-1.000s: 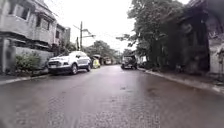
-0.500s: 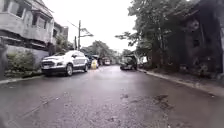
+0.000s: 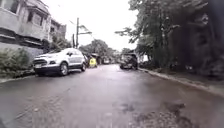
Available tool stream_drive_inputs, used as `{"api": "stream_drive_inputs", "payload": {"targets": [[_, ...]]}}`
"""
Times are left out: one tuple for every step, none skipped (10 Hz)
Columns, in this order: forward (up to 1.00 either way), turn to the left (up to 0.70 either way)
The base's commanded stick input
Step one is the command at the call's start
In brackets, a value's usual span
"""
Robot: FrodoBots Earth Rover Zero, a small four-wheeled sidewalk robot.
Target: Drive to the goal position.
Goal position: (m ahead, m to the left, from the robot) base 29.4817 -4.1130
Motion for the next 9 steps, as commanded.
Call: {"api": "stream_drive_inputs", "payload": {"targets": [[1.0, 0.0], [1.0, 0.0], [1.0, 0.0], [1.0, 0.0], [1.0, 0.0], [1.0, 0.0], [1.0, 0.0], [1.0, 0.0], [1.0, 0.0]]}}
